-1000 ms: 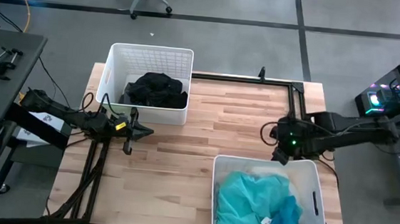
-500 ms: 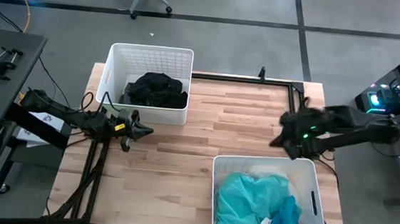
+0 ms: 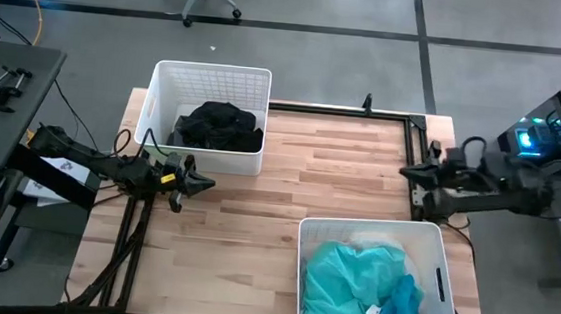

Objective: Sort clothes
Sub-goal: Return to Home Position

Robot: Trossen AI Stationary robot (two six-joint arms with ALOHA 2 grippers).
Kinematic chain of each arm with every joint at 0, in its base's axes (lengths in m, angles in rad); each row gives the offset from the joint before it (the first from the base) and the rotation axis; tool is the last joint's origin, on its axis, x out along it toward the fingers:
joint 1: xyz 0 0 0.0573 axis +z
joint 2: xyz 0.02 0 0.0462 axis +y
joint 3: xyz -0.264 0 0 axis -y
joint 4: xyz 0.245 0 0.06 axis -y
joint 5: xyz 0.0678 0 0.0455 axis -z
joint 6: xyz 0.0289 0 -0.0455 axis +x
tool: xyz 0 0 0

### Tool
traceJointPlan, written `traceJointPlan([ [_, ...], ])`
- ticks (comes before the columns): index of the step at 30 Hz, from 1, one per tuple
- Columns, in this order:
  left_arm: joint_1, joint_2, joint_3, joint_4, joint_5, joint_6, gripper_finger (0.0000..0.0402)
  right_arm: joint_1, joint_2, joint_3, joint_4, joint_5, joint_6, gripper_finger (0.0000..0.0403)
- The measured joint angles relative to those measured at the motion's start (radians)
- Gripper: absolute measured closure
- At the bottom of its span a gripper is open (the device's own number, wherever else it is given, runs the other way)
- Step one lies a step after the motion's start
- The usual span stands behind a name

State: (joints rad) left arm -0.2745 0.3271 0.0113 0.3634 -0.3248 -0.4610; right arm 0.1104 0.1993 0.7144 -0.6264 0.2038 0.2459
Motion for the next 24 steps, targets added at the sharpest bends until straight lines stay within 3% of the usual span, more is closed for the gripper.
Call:
traceJointPlan([
  [2, 0.0, 0.0, 0.0, 0.0, 0.0, 0.0, 0.0402, 0.0, -0.009, -0.069, 0.077, 0.088, -0.012, 0.0403],
  [4, 0.0, 0.0, 0.0, 0.0, 0.0, 0.0, 0.0402, -0.001, -0.019, -0.16, 0.247, 0.109, -0.033, 0.0403],
  [7, 0.0, 0.0, 0.0, 0.0, 0.0, 0.0, 0.0402, 0.0, -0.026, -0.313, 0.573, 0.059, -0.158, 0.0403],
  [10, 0.0, 0.0, 0.0, 0.0, 0.0, 0.0, 0.0402, 0.0, -0.027, -0.429, 0.788, 0.01, -0.252, 0.0403],
  [14, 0.0, 0.0, 0.0, 0.0, 0.0, 0.0, 0.0402, -0.006, -0.033, -0.527, 0.924, 0.004, -0.295, 0.0403],
  [21, 0.0, 0.0, 0.0, 0.0, 0.0, 0.0, 0.0402, -0.055, -0.033, -0.681, 1.164, -0.025, -0.195, 0.0403],
  [24, 0.0, 0.0, 0.0, 0.0, 0.0, -0.007, 0.0402, -0.086, -0.032, -0.704, 1.184, -0.019, -0.16, 0.0403],
])
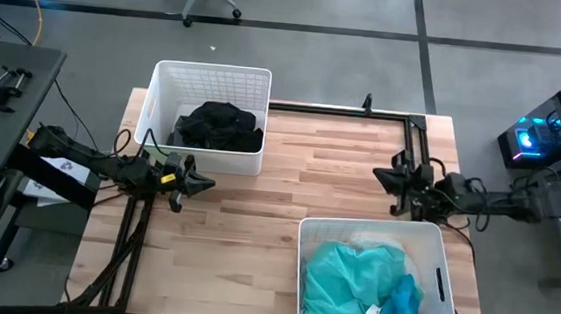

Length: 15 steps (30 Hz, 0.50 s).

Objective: Sort clothes
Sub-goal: Return to Home Position

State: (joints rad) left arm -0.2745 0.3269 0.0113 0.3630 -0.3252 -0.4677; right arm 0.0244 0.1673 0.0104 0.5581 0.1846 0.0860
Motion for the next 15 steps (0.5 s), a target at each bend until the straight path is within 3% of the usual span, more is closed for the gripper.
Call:
traceJointPlan([
  [5, 0.0, 0.0, 0.0, 0.0, 0.0, -0.002, 0.0401, -0.04, 0.002, 0.0, -0.06, -0.015, 0.003, 0.0403],
  [11, 0.0, 0.0, 0.0, 0.0, 0.0, -0.002, 0.0401, -0.052, 0.002, -0.001, -0.237, -0.174, 0.011, 0.0403],
  [15, 0.0, 0.0, 0.0, 0.0, 0.0, 0.026, 0.0402, -0.053, 0.003, -0.001, -0.329, -0.204, 0.028, 0.0403],
])
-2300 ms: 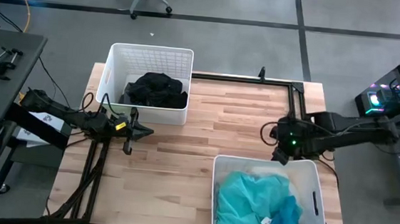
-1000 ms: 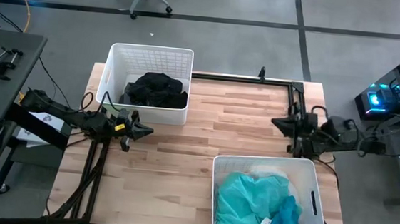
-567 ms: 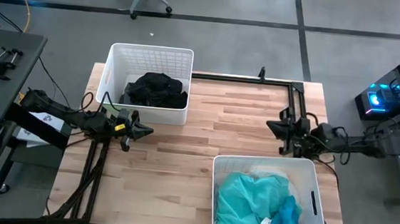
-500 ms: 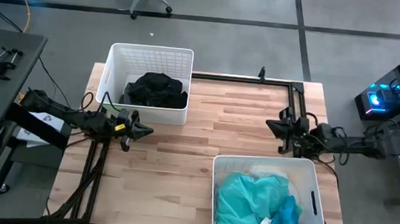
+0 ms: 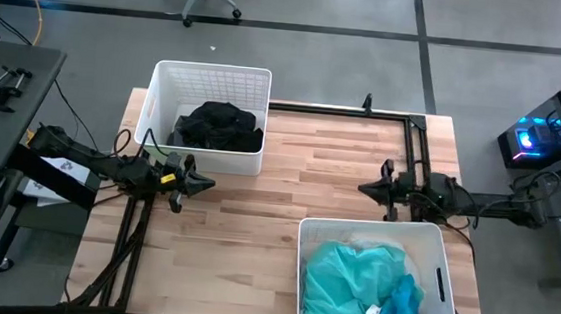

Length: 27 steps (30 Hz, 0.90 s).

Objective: Sort clothes
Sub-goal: Return to Home Position

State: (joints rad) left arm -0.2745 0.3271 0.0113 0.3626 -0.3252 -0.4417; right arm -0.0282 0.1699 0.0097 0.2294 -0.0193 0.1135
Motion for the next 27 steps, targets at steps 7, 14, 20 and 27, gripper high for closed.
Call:
traceJointPlan([
  [7, 0.0, 0.0, 0.0, -0.023, 0.0, 0.108, 0.0402, 0.0, 0.0, 0.0, -0.113, -0.004, 0.017, 0.0403],
  [14, 0.0, 0.0, 0.0, -0.064, -0.064, 0.145, 0.0402, 0.001, 0.0, 0.0, -0.191, -0.005, 0.018, 0.0403],
  [20, 0.0, -0.001, 0.0, -0.068, -0.066, 0.257, 0.0401, 0.001, 0.0, 0.0, -0.213, -0.005, 0.018, 0.0403],
  [27, 0.0, -0.002, 0.0, -0.101, 0.117, 0.269, 0.0401, 0.001, 0.0, 0.0, -0.215, -0.005, 0.018, 0.0402],
])
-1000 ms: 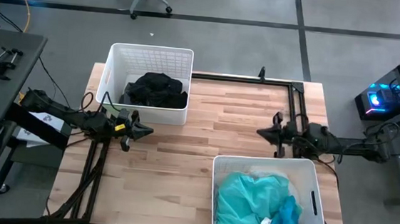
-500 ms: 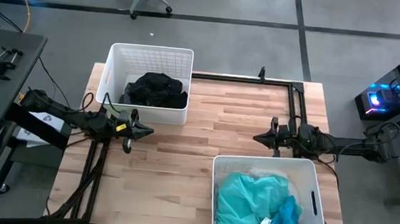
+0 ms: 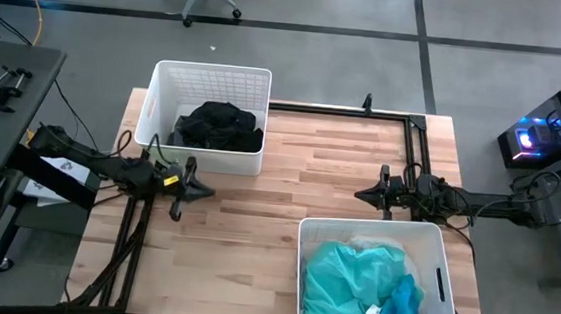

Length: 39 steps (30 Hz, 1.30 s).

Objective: Sort clothes
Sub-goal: Return to Home Position

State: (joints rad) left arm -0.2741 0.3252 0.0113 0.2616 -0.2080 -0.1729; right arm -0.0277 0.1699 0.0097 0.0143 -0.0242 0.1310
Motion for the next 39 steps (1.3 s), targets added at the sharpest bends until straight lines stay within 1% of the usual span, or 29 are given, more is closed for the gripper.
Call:
traceJointPlan([
  [3, 0.0, 0.001, 0.0, -0.032, 0.08, 0.025, 0.0402, 0.0, 0.0, 0.0, 0.0, 0.0, 0.0, 0.0402],
  [6, 0.0, -0.004, 0.0, -0.031, 0.133, 0.067, 0.0401, 0.0, 0.0, 0.0, -0.001, 0.0, 0.0, 0.0402],
  [11, 0.006, -0.061, 0.0, -0.075, 0.178, 0.14, 0.0401, 0.0, 0.0, 0.0, -0.001, 0.001, 0.0, 0.0402],
  [13, 0.018, -0.096, 0.0, -0.097, 0.177, 0.171, 0.0401, 0.0, 0.0, 0.0, -0.002, 0.001, 0.0, 0.0402],
  [16, 0.038, -0.136, 0.0, -0.115, 0.147, 0.217, 0.0401, 0.0, 0.0, 0.0, -0.002, 0.001, 0.0, 0.0402],
  [22, 0.047, -0.143, 0.0, -0.14, 0.096, 0.23, 0.0402, 0.0, 0.0, 0.0, -0.002, 0.001, 0.0, 0.0402],
  [33, 0.035, -0.144, 0.0, -0.14, 0.087, 0.23, 0.0401, 0.0, 0.0, 0.0, -0.003, 0.001, 0.0, 0.0402],
  [36, 0.007, -0.155, 0.0, -0.138, 0.092, 0.23, 0.0401, 0.0, 0.0, 0.0, -0.003, 0.001, 0.0, 0.0402],
  [39, 0.008, -0.183, 0.0, -0.143, 0.094, 0.23, 0.0401, 0.0, 0.0, 0.0, -0.003, 0.001, 0.0, 0.0402],
])
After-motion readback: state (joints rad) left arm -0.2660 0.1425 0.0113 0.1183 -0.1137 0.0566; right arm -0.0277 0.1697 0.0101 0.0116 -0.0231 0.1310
